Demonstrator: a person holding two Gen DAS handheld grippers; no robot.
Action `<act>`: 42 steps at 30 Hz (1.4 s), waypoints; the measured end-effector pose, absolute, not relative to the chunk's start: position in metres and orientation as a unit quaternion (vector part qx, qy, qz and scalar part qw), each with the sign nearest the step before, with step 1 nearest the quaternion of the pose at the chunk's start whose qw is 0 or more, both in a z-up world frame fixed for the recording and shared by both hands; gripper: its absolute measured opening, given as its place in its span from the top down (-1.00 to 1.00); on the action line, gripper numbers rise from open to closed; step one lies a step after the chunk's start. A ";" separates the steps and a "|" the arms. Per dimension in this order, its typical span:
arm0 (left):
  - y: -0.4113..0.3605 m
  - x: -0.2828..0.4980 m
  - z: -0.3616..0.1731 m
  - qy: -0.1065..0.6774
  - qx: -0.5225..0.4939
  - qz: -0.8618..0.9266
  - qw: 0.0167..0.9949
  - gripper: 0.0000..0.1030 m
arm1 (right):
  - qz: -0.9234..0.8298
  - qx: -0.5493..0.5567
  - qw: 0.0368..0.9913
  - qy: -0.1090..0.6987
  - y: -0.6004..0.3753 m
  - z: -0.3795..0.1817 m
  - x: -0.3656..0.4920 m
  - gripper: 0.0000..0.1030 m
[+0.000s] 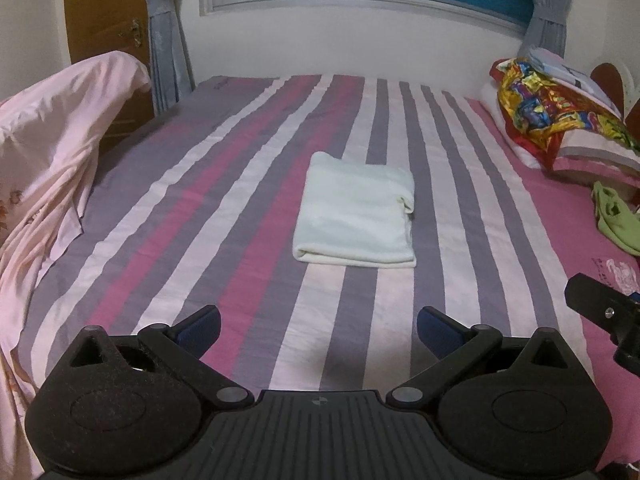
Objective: Fold small clothes
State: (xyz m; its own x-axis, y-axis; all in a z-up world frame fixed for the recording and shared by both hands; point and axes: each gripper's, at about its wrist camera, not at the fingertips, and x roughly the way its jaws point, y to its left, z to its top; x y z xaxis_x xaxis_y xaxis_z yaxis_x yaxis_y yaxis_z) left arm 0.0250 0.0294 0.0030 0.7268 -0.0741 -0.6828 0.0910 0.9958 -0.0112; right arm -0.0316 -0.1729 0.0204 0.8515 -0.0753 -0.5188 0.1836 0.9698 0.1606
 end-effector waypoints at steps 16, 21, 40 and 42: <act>0.025 0.031 0.003 0.367 0.014 -0.051 0.929 -1.00 | -0.067 0.100 0.954 0.275 -0.172 0.015 -0.022 -0.76; 0.028 0.031 0.005 0.358 0.014 -0.041 0.933 -1.00 | -0.072 0.095 0.955 0.273 -0.172 0.014 -0.020 -0.76; 0.045 0.026 0.010 0.342 0.005 -0.008 0.940 -1.00 | -0.095 0.066 0.953 0.281 -0.164 0.009 -0.012 -0.77; 0.046 0.027 0.010 0.343 0.006 -0.008 0.939 -1.00 | -0.094 0.065 0.953 0.280 -0.163 0.009 -0.012 -0.77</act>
State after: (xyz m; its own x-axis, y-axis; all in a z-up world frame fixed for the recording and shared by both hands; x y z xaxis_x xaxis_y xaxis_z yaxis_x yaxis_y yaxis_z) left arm 0.0268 0.0457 0.0098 0.7650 -0.0113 -0.6440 0.0193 0.9998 0.0054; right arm -0.0115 -0.1633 0.0087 0.8251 -0.1422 -0.5468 0.2148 0.9741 0.0709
